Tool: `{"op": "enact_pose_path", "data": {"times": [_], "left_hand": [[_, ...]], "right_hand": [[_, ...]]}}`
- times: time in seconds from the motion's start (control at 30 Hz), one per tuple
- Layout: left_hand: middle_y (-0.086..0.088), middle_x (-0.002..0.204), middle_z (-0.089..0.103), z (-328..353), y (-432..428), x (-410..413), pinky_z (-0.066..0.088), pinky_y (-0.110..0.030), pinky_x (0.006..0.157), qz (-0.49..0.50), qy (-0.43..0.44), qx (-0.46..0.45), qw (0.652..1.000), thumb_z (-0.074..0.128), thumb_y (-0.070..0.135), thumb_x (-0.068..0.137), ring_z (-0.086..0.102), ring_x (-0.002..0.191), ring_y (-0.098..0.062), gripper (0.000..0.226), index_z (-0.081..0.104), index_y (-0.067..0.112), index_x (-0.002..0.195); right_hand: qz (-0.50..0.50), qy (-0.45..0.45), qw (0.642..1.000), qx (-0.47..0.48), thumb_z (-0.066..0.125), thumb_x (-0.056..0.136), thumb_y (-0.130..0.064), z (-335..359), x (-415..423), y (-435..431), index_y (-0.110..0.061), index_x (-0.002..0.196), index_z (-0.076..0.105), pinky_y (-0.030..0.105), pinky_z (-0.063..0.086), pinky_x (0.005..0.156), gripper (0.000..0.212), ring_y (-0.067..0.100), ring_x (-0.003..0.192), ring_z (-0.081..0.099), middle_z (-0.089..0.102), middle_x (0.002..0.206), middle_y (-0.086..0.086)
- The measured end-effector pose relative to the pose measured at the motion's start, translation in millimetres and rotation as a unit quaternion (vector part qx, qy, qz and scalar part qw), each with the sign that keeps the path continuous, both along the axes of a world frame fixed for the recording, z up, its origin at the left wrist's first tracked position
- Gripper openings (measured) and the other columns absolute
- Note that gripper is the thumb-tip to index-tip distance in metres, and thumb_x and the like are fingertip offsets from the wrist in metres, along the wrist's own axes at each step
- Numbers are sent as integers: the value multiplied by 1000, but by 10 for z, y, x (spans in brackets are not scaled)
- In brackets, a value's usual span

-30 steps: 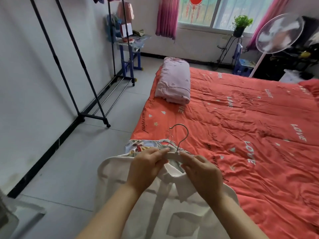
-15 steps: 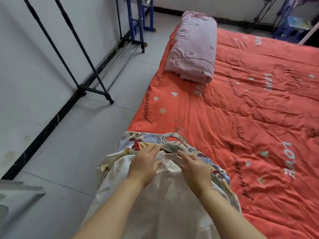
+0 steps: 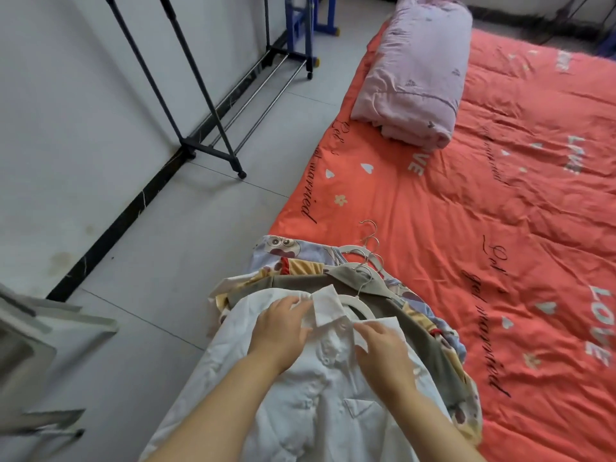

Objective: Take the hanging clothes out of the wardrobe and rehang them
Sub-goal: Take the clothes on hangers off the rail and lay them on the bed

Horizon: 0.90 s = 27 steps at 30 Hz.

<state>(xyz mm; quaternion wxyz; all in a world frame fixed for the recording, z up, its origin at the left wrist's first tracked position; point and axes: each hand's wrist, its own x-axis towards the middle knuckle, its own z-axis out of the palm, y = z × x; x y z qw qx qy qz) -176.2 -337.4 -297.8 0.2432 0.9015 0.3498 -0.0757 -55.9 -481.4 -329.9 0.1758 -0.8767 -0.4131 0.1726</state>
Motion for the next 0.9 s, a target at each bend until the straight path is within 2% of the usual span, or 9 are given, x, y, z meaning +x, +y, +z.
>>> {"op": "enact_pose_path", "data": {"times": [0.1, 0.23, 0.4, 0.57, 0.8, 0.83, 0.9], "left_hand": [[7, 144, 37, 238, 38, -163, 28, -27, 106, 11, -11, 28, 999, 48, 34, 95, 33, 132, -13, 50, 33, 27, 142], [9, 143, 39, 664, 67, -537, 24, -26, 106, 36, -19, 75, 996, 46, 37, 95, 34, 131, -12, 52, 30, 28, 143], [7, 128, 51, 1276, 55, -1376, 33, -26, 93, 97, -46, 161, 981, 47, 38, 93, 45, 118, -15, 49, 34, 31, 139], [3, 133, 47, 1764, -159, -2611, 30, -29, 100, 191, -28, 219, 956, 46, 38, 94, 42, 122, -18, 49, 35, 24, 140], [4, 134, 47, 2443, -1388, -5122, 35, -32, 101, 388, 34, 279, 878, 57, 39, 88, 46, 121, -20, 59, 37, 23, 141], [2, 129, 52, 2523, -1642, -5445, 39, -35, 98, 418, 50, 283, 862, 62, 39, 85, 51, 116, -22, 59, 43, 20, 138], [-2, 107, 65, 2616, -2154, -6078, 52, -39, 78, 474, 60, 291, 829, 80, 37, 65, 64, 93, -25, 62, 61, 15, 120]], "right_hand": [[1, 2, 1000, 9, 78, 63, -4, 192, -65, 110, -17, 97, 73, 36, 51, 72, 37, 30, 89, 64, 68, 101, 3], [54, 10, 998, 2, 66, 81, -13, 677, -294, 319, -17, 119, 63, 33, 41, 95, 38, 25, 114, 52, 58, 124, 2], [150, -18, 989, -1, 57, 88, -26, 1291, -918, 526, -25, 132, 51, 31, 38, 100, 44, 19, 122, 45, 49, 134, -6], [270, -42, 961, 41, 56, 90, -29, 1859, -1963, 688, -28, 134, 47, 26, 31, 103, 45, 16, 125, 43, 47, 137, -9], [457, -59, 882, 101, 55, 91, -28, 2560, -4127, 417, -28, 139, 39, 26, 34, 105, 50, 12, 124, 40, 42, 139, -10], [480, -61, 868, 106, 56, 91, -28, 2628, -4444, 325, -28, 139, 39, 26, 33, 105, 50, 12, 124, 40, 42, 139, -10], [531, -64, 838, 112, 56, 90, -28, 2759, -5090, 106, -28, 138, 40, 26, 34, 104, 50, 14, 124, 40, 42, 139, -9]]}}
